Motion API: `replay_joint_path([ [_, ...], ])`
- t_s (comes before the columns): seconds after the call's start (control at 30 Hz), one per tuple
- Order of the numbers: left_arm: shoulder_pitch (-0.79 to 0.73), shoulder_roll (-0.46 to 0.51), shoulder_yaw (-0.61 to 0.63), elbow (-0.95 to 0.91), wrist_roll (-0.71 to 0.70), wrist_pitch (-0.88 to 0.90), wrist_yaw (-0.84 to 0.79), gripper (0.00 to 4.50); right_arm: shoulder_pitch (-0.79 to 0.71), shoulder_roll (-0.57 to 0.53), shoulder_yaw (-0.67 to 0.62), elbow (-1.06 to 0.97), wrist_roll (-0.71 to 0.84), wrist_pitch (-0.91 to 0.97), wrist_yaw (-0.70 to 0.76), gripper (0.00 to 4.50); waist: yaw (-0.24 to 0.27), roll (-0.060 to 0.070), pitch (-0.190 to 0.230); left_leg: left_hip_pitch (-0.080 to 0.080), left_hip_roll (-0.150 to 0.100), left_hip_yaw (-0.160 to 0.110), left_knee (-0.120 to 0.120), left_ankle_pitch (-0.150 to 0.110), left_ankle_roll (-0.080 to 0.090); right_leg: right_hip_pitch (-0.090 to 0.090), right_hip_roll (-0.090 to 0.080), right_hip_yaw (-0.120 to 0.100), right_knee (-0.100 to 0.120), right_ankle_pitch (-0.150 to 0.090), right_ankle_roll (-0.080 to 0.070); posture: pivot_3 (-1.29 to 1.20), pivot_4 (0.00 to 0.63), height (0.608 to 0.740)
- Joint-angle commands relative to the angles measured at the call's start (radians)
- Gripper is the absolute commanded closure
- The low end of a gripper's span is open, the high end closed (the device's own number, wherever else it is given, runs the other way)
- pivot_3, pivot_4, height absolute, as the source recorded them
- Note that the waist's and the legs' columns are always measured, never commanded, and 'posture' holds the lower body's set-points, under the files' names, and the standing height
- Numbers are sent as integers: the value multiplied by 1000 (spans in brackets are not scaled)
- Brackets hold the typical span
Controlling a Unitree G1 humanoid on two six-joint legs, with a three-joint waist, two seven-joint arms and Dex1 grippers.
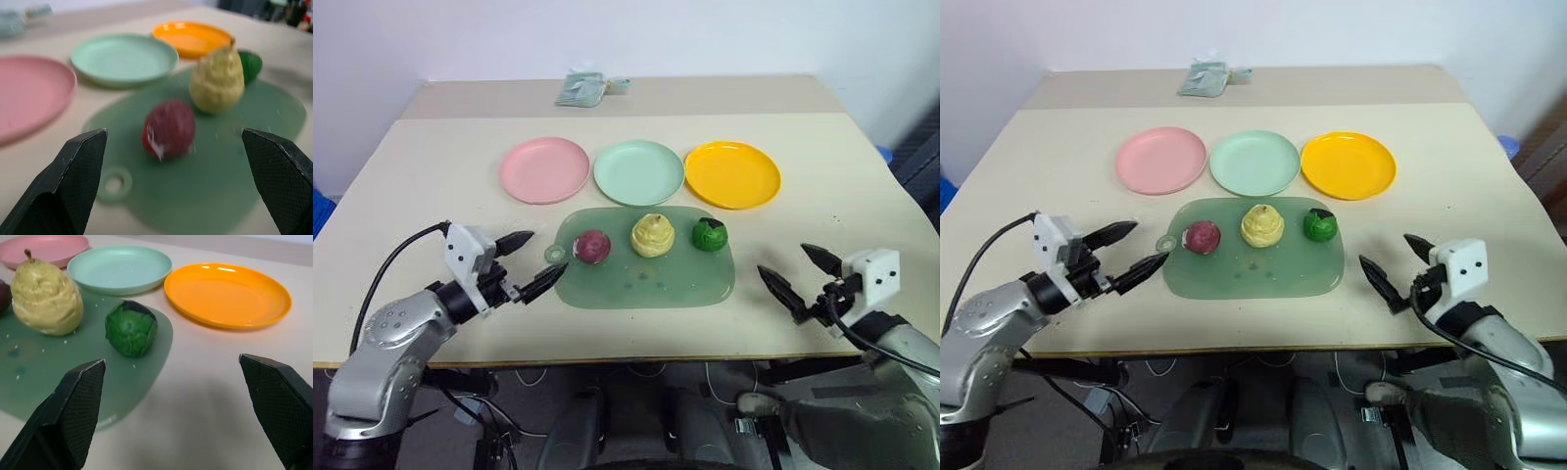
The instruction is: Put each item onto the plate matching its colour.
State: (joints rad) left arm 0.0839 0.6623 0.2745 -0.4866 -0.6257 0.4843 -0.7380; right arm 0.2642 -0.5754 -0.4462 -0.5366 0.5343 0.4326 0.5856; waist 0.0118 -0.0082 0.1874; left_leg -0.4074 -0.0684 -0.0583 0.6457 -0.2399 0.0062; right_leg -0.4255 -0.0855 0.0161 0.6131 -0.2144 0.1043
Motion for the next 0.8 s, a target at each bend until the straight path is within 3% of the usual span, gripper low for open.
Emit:
replay_joint_path([
  [0.03,17,19,41,-35,-33,-2,-29,0,-2,-19,-32,-25,25,-22,29,39,1,0,0,0,0,0,0,0,0,0,0,0,0,0,0,0,150,740],
  [0.57,-23,26,-4,-119,-42,96,81,0,-54,-75,5,-28,79,-68,206,39,3,0,0,-1,0,0,1,0,0,0,-2,0,-1,0,0,0,150,740],
  [0.8,-235,29,-101,-31,-50,357,226,0,-175,-159,130,-39,101,-48,318,39,4,-1,0,-1,-1,0,1,0,0,0,0,-2,0,0,1,0,150,740],
])
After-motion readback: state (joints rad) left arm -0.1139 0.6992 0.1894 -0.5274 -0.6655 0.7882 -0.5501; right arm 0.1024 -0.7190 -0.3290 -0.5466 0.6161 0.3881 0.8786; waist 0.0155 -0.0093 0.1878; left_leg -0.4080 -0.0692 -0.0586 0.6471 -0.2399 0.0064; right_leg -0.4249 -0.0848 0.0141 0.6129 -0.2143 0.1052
